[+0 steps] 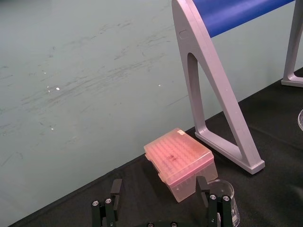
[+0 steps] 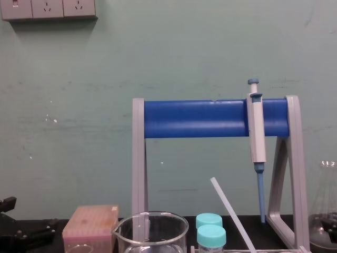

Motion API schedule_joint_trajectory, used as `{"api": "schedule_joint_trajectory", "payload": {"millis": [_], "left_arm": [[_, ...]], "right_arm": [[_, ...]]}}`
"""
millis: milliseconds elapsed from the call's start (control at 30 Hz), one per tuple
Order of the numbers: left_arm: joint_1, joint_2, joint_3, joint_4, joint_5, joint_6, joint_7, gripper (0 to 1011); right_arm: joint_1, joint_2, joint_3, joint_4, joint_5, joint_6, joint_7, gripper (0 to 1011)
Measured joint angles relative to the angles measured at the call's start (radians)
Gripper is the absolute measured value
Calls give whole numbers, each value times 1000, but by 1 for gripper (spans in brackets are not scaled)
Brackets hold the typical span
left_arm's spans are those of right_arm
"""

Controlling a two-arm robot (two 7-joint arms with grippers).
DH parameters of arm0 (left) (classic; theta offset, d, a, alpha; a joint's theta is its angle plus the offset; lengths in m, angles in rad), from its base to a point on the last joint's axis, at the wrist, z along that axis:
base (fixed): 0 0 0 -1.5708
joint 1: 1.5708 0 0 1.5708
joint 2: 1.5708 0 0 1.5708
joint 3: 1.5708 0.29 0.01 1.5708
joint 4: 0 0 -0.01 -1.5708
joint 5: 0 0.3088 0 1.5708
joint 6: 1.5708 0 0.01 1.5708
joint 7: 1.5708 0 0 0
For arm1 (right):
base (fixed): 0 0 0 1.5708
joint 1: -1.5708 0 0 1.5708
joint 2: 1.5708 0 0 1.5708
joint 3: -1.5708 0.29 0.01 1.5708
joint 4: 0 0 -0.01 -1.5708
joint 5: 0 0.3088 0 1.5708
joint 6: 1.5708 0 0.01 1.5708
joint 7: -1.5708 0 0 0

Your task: Pick up the stirring rod with one hand, then place it down.

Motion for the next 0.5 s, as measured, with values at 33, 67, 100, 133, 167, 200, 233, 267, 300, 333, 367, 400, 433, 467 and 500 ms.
{"api": "schedule_joint_trajectory", "payload": {"millis": [33, 67, 100, 133, 167, 200, 233, 267, 300, 333, 367, 400, 433, 467, 500], "left_arm": [[0, 0, 0, 0, 0, 0, 0, 1000], [0, 0, 0, 0, 0, 0, 0, 1000], [0, 0, 0, 0, 0, 0, 0, 1000], [0, 0, 0, 0, 0, 0, 0, 1000], [0, 0, 0, 0, 0, 0, 0, 1000], [0, 0, 0, 0, 0, 0, 0, 1000], [0, 0, 0, 0, 0, 0, 0, 1000], [0, 0, 0, 0, 0, 0, 0, 1000], [0, 0, 0, 0, 0, 0, 0, 1000], [0, 0, 0, 0, 0, 0, 0, 1000], [0, 0, 0, 0, 0, 0, 0, 1000], [0, 0, 0, 0, 0, 0, 0, 1000], [0, 0, 0, 0, 0, 0, 0, 1000], [0, 0, 0, 0, 0, 0, 0, 1000], [0, 0, 0, 0, 0, 0, 0, 1000]], "right_arm": [[0, 0, 0, 0, 0, 0, 0, 1003], [0, 0, 0, 0, 0, 0, 0, 1003], [0, 0, 0, 0, 0, 0, 0, 1003], [0, 0, 0, 0, 0, 0, 0, 1003], [0, 0, 0, 0, 0, 0, 0, 1003], [0, 0, 0, 0, 0, 0, 0, 1003], [0, 0, 0, 0, 0, 0, 0, 1003], [0, 0, 0, 0, 0, 0, 0, 1003], [0, 0, 0, 0, 0, 0, 0, 1003], [0, 0, 0, 0, 0, 0, 0, 1003], [0, 0, 0, 0, 0, 0, 0, 1003], [0, 0, 0, 0, 0, 0, 0, 1003], [0, 0, 0, 0, 0, 0, 0, 1003], [0, 0, 0, 0, 0, 0, 0, 1003], [0, 0, 0, 0, 0, 0, 0, 1003]]}}
